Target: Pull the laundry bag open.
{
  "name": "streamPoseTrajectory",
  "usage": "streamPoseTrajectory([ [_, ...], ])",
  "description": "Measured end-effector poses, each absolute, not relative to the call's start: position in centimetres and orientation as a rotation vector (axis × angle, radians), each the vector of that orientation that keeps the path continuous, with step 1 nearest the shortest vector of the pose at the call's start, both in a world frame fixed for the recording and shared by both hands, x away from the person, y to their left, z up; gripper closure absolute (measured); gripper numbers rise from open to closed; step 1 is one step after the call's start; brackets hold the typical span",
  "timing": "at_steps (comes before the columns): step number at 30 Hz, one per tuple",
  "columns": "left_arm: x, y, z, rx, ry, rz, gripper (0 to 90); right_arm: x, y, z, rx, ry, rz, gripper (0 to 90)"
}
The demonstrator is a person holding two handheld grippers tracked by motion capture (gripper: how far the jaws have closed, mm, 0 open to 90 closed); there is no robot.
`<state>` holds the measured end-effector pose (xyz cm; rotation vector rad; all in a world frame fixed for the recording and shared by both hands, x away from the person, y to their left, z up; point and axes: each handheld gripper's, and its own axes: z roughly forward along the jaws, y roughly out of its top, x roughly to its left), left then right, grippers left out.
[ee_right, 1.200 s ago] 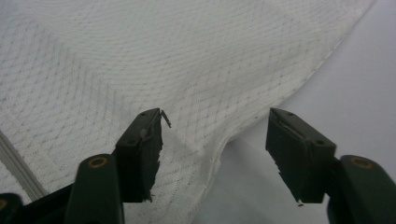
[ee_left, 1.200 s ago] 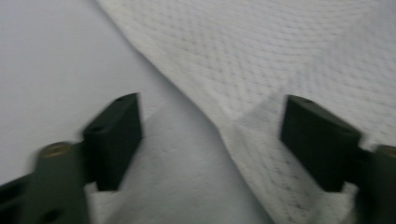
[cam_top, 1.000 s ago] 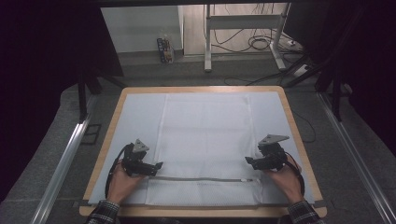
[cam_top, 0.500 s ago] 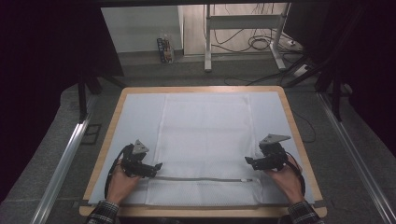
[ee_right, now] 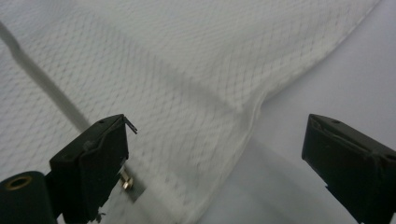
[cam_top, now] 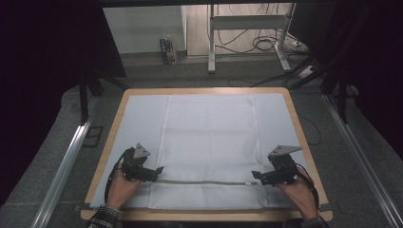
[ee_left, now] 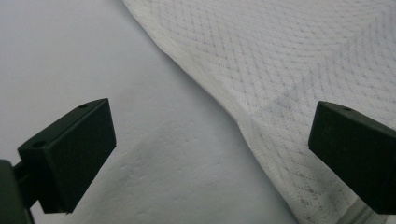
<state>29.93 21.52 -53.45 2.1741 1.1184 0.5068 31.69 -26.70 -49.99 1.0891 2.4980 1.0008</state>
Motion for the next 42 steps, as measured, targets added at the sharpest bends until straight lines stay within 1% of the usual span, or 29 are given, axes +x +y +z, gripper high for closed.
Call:
streamPoseTrajectory([
  [7, 29.9, 21.5, -53.5, 2.182, 1.121, 0.51, 0.6, 29.5, -27.9, -50.1, 1.113, 2.506, 1.037, 4.7],
  [12, 30.0, 21.4, -53.7, 2.187, 1.122, 0.513, 0.6, 28.1, -27.5, -50.4, 1.114, 2.562, 0.977, 5.4],
  [20, 29.9, 21.3, -53.7, 2.21, 1.113, 0.517, 0.7, 27.5, -26.3, -51.5, 1.105, 2.592, 0.818, 14.3],
  [22, 30.0, 21.2, -53.8, 2.213, 1.108, 0.517, 0.7, 27.1, -25.9, -51.5, 1.053, 2.572, 0.76, 18.2],
  [26, 29.9, 21.1, -53.7, 2.219, 1.1, 0.52, 0.8, 26.7, -25.8, -51.4, 1.081, 2.552, 0.758, 27.0],
  [29, 29.8, 20.8, -53.5, 2.215, 1.082, 0.53, 0.8, 26.4, -25.6, -51.3, 1.09, 2.55, 0.754, 36.5],
  [30, 29.8, 20.8, -53.5, 2.215, 1.082, 0.53, 0.8, 26.4, -25.6, -51.3, 1.09, 2.55, 0.754, 36.5],
  [31, 29.7, 20.6, -53.4, 2.216, 1.074, 0.532, 0.8, 26.1, -25.4, -51.2, 1.094, 2.549, 0.756, 43.3],
  [32, 29.7, 20.6, -53.4, 2.219, 1.071, 0.533, 0.8, 26.0, -25.3, -51.2, 1.094, 2.546, 0.757, 46.2],
  [34, 29.7, 20.4, -53.4, 2.225, 1.066, 0.536, 0.8, 25.9, -25.3, -51.1, 1.114, 2.531, 0.757, 57.4],
  [36, 29.7, 20.3, -53.4, 2.229, 1.06, 0.538, 0.8, 25.8, -25.2, -51.1, 1.115, 2.532, 0.761, 63.7],
  [39, 29.6, 20.2, -53.3, 2.224, 1.057, 0.541, 0.8, 25.7, -25.1, -51.1, 1.109, 2.544, 0.78, 79.1],
  [40, 29.6, 20.2, -53.2, 2.225, 1.053, 0.542, 0.8, 25.7, -25.1, -51.1, 1.108, 2.551, 0.787, 82.1],
  [42, 29.6, 20.2, -53.1, 2.219, 1.05, 0.544, 1.0, 25.7, -25.1, -51.0, 1.103, 2.563, 0.795, 83.9],
])
